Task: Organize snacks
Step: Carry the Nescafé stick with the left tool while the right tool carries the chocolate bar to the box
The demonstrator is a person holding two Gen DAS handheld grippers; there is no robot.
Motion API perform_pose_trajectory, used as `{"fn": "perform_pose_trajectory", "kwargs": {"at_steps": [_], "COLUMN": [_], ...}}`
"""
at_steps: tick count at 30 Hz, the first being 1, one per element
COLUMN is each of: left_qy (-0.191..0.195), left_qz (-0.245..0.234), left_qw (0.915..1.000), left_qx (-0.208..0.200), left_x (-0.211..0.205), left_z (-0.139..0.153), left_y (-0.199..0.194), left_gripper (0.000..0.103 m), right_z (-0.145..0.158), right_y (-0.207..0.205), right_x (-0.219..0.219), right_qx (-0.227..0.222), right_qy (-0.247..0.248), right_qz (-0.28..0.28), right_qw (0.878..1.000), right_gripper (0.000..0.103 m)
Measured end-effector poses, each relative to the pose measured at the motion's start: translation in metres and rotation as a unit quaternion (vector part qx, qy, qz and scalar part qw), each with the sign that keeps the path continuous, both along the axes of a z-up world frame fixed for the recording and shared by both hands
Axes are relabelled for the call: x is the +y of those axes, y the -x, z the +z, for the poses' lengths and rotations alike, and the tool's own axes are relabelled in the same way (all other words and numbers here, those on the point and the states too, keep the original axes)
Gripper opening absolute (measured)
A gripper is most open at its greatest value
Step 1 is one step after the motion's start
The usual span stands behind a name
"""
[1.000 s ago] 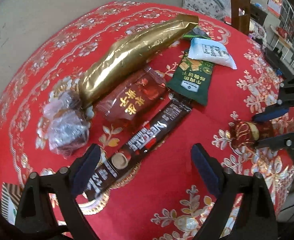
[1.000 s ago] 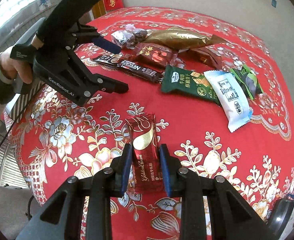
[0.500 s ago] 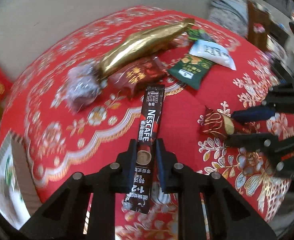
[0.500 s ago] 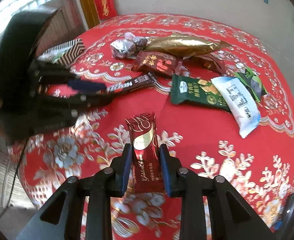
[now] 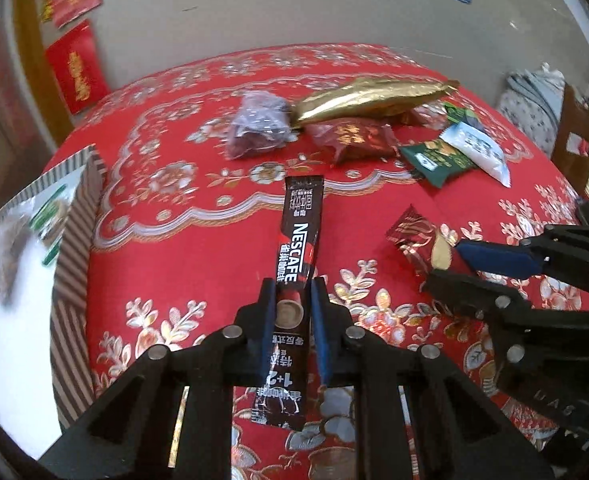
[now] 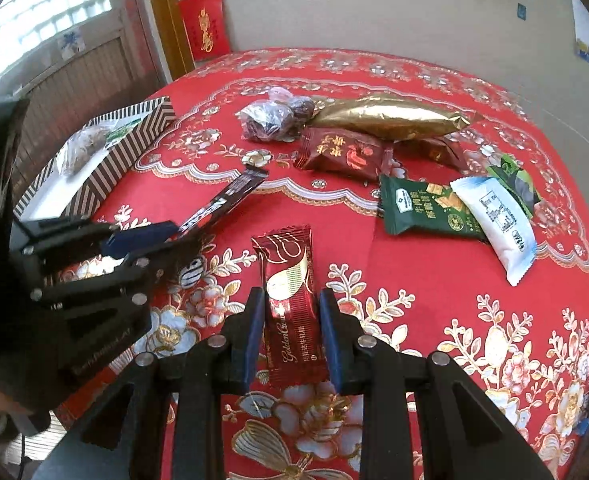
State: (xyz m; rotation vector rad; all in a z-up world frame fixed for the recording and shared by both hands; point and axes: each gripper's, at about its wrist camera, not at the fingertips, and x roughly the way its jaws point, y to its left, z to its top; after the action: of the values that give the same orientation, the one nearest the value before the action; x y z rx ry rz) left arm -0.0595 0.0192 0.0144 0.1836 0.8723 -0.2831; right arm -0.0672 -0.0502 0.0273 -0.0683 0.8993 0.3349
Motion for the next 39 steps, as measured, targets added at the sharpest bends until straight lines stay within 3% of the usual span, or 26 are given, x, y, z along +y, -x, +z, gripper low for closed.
{"fn": "perform_pose_trajectory", "kwargs": {"at_steps": [12, 27, 39], "left_qy": [0.015, 0.028, 0.026], "left_qz": [0.050, 0.105, 0.156], "left_qw": [0.9983, 0.9923, 0.9850], "left_qx": [-0.024, -0.059, -0.068], "left_x": [0.019, 0.081, 0.142], "left_z": [0.016, 0.049, 0.059], "left_y": [0.000, 0.002, 0.000], "left_gripper": [0.019, 0.019, 0.019], "right_z": [0.006, 0.032, 0.052], "right_y": [-0.010, -0.026, -0.029], "right_x": [0.012, 0.080, 0.151], "right_qx": [-0.009, -0.022, -0.030], "right_qy": [-0.004, -0.015, -0.019], "right_qz": [-0.015, 0.042, 0.104], "right_qw": [1.000, 0.999, 0.994], "right_gripper": [0.027, 0.027, 0.027]}}
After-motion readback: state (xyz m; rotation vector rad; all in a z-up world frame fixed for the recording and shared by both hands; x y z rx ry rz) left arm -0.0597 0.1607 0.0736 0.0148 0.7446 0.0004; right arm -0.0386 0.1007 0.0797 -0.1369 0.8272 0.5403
